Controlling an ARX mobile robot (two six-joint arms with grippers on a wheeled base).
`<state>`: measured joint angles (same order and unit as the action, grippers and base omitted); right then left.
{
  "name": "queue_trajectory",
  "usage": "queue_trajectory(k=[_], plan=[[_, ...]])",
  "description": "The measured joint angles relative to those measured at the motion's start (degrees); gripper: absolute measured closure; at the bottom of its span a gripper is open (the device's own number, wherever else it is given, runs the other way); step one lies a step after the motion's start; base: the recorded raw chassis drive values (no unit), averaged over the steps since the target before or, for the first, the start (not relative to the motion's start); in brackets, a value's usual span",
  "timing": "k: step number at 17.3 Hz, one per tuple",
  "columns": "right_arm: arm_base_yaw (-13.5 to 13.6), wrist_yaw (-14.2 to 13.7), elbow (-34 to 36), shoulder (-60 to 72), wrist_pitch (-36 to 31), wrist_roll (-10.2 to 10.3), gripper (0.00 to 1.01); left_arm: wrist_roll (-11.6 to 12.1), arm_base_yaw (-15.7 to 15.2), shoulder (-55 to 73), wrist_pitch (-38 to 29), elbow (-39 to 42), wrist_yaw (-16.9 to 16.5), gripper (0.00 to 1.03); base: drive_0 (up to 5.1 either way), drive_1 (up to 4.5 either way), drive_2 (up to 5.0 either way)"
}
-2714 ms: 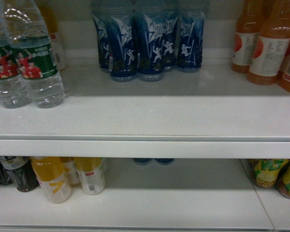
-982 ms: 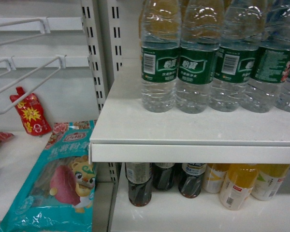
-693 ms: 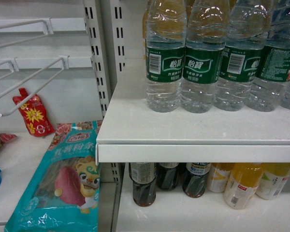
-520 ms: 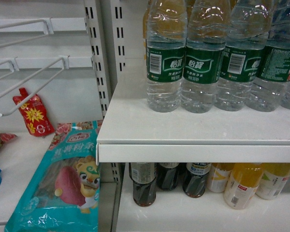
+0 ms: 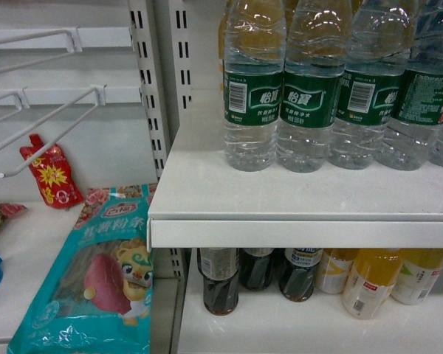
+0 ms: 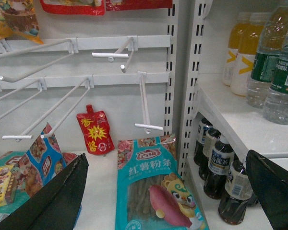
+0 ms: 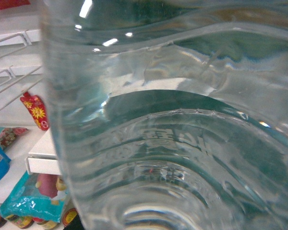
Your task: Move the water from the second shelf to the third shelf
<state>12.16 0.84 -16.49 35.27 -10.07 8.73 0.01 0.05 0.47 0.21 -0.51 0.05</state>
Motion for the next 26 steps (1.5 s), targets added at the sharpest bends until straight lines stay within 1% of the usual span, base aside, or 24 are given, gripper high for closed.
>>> queue_trajectory(k=[1, 3, 6, 8, 9, 10, 11, 14, 16, 20, 22, 25, 26], plan=[[1.38, -0.39, -0.17, 3.13, -3.32, -0.22, 0.58, -0.02, 0.0, 0.0, -0.02, 0.0, 0.0, 0.05, 0.0, 0.0, 0.0], [2.95, -1.31, -0.46, 10.12, -9.49, -0.94, 0.58, 0.0, 0.0, 0.0, 0.0, 0.0, 0.0, 0.05, 0.0, 0.0, 0.0], [3.19, -1.6, -2.23, 20.15, -16.22, -2.27, 0.58, 0.0, 0.0, 0.0, -0.02, 0.0, 0.0, 0.05, 0.0, 0.0, 0.0], [3.13, -1.44, -4.92, 26.4, -19.43, -3.41, 0.58, 0.0, 0.0, 0.0, 0.0, 0.0, 0.0, 0.05, 0.0, 0.0, 0.0], [2.64, -0.55, -7.02, 29.44, -19.96, -3.65, 0.58, -0.02, 0.0, 0.0, -0.02, 0.0, 0.0, 0.05, 0.0, 0.0, 0.0], [2.34, -0.35, -9.35, 32.72, -20.72, -3.65, 0.58, -0.02, 0.0, 0.0, 0.0, 0.0, 0.0, 0.05, 0.0, 0.0, 0.0], [2.34, -0.52, -11.61, 35.93, -21.75, -3.85, 0.58, 0.0, 0.0, 0.0, -0.02, 0.0, 0.0, 0.05, 0.0, 0.0, 0.0], [2.45, -1.97, -17.0, 43.63, -24.5, -5.6, 0.58, 0.0, 0.0, 0.0, -0.02, 0.0, 0.0, 0.05, 0.0, 0.0, 0.0], [2.45, -2.78, -19.63, 47.32, -24.74, -5.84, 0.58, 0.0, 0.0, 0.0, -0.02, 0.0, 0.0, 0.05, 0.0, 0.0, 0.0], [2.54, -4.37, -22.05, 51.47, -26.12, -5.79, 0.58, -0.02, 0.0, 0.0, 0.0, 0.0, 0.0, 0.05, 0.0, 0.0, 0.0], [2.56, -5.6, -22.71, 53.7, -27.32, -5.51, 0.58, 0.0, 0.0, 0.0, 0.0, 0.0, 0.0, 0.05, 0.0, 0.0, 0.0], [3.02, -6.21, -23.28, 55.25, -28.02, -5.07, 0.58, 0.0, 0.0, 0.0, 0.0, 0.0, 0.0, 0.05, 0.0, 0.0, 0.0], [3.32, -6.8, -23.74, 55.71, -28.15, -4.76, 0.58, 0.0, 0.0, 0.0, 0.0, 0.0, 0.0, 0.05, 0.0, 0.0, 0.0]])
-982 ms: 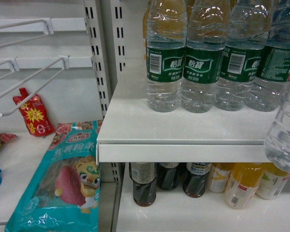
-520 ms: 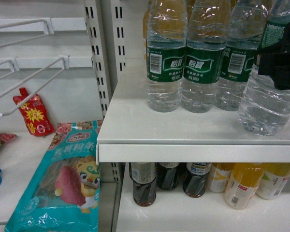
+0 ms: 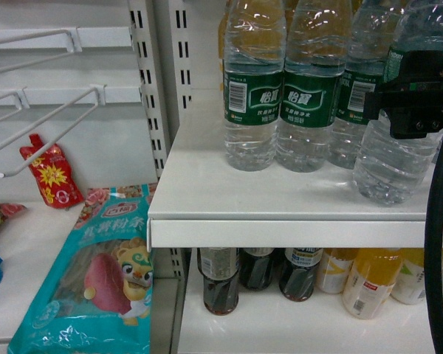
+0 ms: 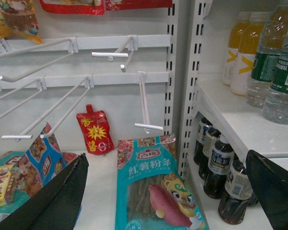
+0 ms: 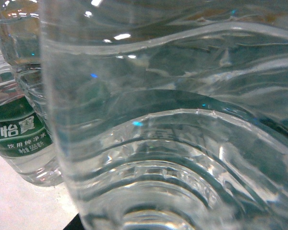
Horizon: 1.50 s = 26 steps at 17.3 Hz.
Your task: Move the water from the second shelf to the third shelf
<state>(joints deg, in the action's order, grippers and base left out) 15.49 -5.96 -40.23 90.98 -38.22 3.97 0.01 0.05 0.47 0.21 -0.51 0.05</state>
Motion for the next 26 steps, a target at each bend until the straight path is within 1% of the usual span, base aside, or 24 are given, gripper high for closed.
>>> queue_trajectory(k=[1, 4, 7, 10, 16, 17, 20, 21, 22, 23, 24, 26], plan=[[0.39, -0.07, -0.28, 0.68, -0.61, 0.44, 0.58, 0.0, 0.0, 0.0, 0.0, 0.0, 0.0, 0.05, 0.0, 0.0, 0.0], [1.75, -0.68, -1.2, 2.03, -0.83, 0.44, 0.58, -0.02, 0.0, 0.0, -0.02, 0.0, 0.02, 0.05, 0.0, 0.0, 0.0], [1.7, -1.4, -2.05, 2.67, -0.39, 0.2, 0.58, -0.02, 0.0, 0.0, 0.0, 0.0, 0.0, 0.05, 0.0, 0.0, 0.0], [0.94, -1.49, -2.21, 2.71, -0.15, -0.02, 0.58, -0.02, 0.0, 0.0, 0.0, 0.0, 0.0, 0.05, 0.0, 0.0, 0.0], [1.03, -1.73, -2.36, 3.04, -0.09, -0.15, 0.58, 0.0, 0.0, 0.0, 0.0, 0.0, 0.0, 0.05, 0.0, 0.0, 0.0], [1.07, -1.75, -2.4, 3.06, -0.11, -0.28, 0.56, 0.0, 0.0, 0.0, 0.0, 0.0, 0.0, 0.05, 0.0, 0.0, 0.0], [1.07, -1.7, -2.49, 3.45, -0.48, -0.42, 0.3, 0.0, 0.0, 0.0, 0.0, 0.0, 0.0, 0.05, 0.0, 0.0, 0.0], [0.98, -2.1, -3.08, 3.43, -0.83, -0.44, 0.17, 0.0, 0.0, 0.0, 0.0, 0.0, 0.0, 0.05, 0.0, 0.0, 0.0], [1.01, -2.14, -3.45, 3.41, -0.87, -0.46, 0.08, -0.02, 0.0, 0.0, 0.0, 0.0, 0.0, 0.05, 0.0, 0.0, 0.0], [1.01, -2.14, -3.5, 3.41, -0.79, -0.44, 0.01, 0.0, 0.0, 0.0, 0.0, 0.0, 0.0, 0.05, 0.0, 0.0, 0.0], [1.01, -2.12, -3.5, 3.41, -0.37, -0.46, 0.03, 0.0, 0.0, 0.0, 0.0, 0.0, 0.0, 0.05, 0.0, 0.0, 0.0], [0.94, -2.08, -3.5, 3.3, 0.13, -0.46, 0.03, 0.0, 0.0, 0.0, 0.0, 0.0, 0.0, 0.05, 0.0, 0.0, 0.0]])
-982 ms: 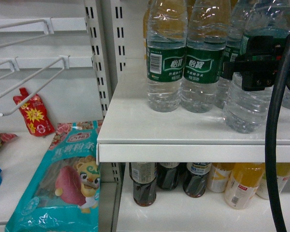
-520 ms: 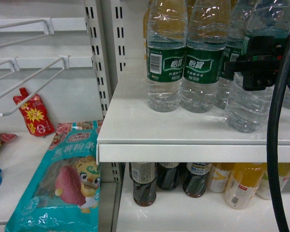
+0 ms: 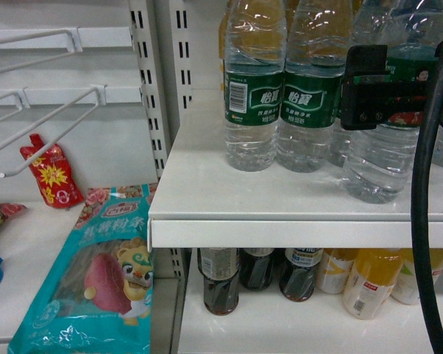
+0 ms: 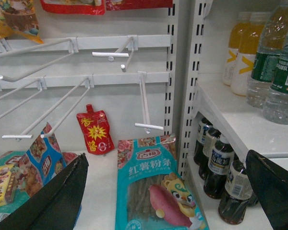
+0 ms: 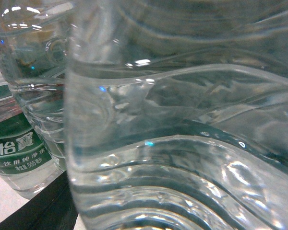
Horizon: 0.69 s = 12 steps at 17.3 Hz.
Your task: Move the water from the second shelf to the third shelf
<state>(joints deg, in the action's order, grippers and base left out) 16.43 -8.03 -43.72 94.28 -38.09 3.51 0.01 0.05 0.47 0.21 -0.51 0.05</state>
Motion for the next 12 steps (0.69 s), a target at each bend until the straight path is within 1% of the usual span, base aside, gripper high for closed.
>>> queue_trajectory(k=[4, 7, 9, 12], plan=[[0.02, 0.2, 0.96, -3.32, 3.28, 0.02, 0.03, -0.02, 0.0, 0.0, 0.0, 0.0, 0.0, 0.05, 0.0, 0.0, 0.0], [0.0, 0.46, 3.19, -5.97, 3.74, 0.15, 0.03, 0.0, 0.0, 0.0, 0.0, 0.0, 0.0, 0.05, 0.0, 0.0, 0.0], [-0.02, 0.57, 5.01, -7.65, 3.93, 0.63, 0.03, -0.02, 0.0, 0.0, 0.0, 0.0, 0.0, 0.05, 0.0, 0.0, 0.0], [-0.13, 0.76, 5.79, -8.37, 4.04, 1.01, 0.03, 0.0, 0.0, 0.0, 0.0, 0.0, 0.0, 0.05, 0.0, 0.0, 0.0]])
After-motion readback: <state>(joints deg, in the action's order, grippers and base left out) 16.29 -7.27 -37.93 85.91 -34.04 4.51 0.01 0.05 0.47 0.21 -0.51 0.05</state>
